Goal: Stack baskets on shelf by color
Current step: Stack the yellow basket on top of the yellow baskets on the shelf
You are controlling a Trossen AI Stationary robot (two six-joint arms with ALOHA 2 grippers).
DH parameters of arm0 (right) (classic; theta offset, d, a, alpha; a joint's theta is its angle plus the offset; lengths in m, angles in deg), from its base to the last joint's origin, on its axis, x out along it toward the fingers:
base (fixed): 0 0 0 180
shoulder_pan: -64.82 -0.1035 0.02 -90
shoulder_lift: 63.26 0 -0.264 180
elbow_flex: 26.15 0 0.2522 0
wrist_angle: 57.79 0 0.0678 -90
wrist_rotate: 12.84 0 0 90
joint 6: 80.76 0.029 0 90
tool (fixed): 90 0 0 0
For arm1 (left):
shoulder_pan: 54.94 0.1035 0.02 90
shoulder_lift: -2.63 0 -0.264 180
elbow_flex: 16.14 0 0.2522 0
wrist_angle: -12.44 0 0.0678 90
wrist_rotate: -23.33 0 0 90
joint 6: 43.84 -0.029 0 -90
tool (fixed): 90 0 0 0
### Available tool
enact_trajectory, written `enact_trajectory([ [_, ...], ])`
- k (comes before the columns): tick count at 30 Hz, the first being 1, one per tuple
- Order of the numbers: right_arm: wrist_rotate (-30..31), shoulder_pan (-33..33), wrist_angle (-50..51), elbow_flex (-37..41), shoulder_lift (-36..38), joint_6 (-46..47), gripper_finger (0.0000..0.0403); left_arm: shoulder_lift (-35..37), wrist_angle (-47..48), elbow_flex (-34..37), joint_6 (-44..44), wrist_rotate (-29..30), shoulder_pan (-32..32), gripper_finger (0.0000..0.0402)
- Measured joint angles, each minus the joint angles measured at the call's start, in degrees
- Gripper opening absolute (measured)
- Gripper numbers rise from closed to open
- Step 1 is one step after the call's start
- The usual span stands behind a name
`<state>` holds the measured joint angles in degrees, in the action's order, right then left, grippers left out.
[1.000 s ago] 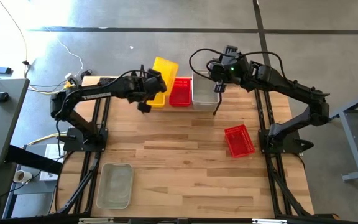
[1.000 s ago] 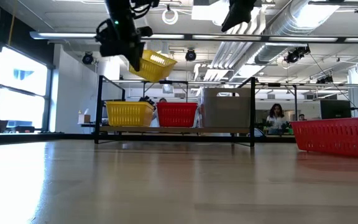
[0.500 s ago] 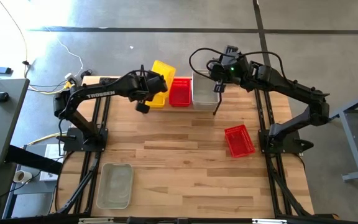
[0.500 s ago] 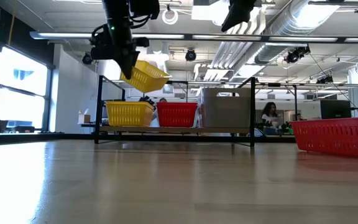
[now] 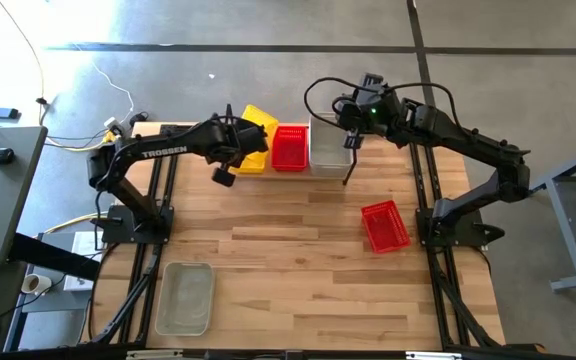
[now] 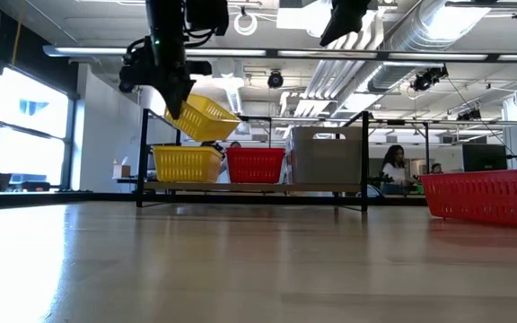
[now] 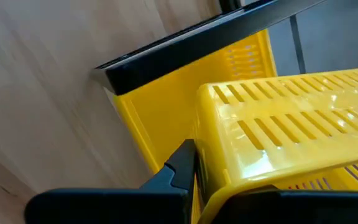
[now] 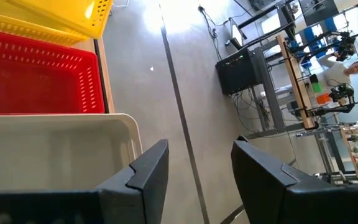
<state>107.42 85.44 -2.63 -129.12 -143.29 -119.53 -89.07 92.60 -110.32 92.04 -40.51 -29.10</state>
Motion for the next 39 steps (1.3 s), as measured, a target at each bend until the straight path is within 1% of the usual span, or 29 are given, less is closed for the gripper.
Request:
enact_trajectory([
  [12,0.00,0.00,0.36,0.00,0.00,-0.04,0.0161,-3.61,-0.82,-0.02,0.22,-0.84,-0.73,0.0007],
  [23,-0.11,0.00,0.36,0.00,0.00,-0.07,0.0161,-3.48,-0.30,-0.02,0.26,-0.64,0.22,0.0008],
  [25,-0.48,0.00,0.38,0.00,0.00,-0.07,0.0161,-3.48,-0.34,-0.02,0.24,-1.58,0.55,0.0010],
  [29,-1.46,0.00,0.43,0.00,0.00,-0.04,0.0161,-3.35,-0.45,-0.02,0.85,-3.30,1.37,0.0023],
  [35,-1.51,0.00,0.60,0.00,0.00,-0.02,0.0161,-3.28,-0.53,-0.02,0.82,-5.31,1.96,0.0054],
  [39,-1.93,0.00,0.60,0.00,0.00,-0.02,0.0161,-3.26,-0.54,-0.02,0.88,-5.60,1.96,0.0066],
])
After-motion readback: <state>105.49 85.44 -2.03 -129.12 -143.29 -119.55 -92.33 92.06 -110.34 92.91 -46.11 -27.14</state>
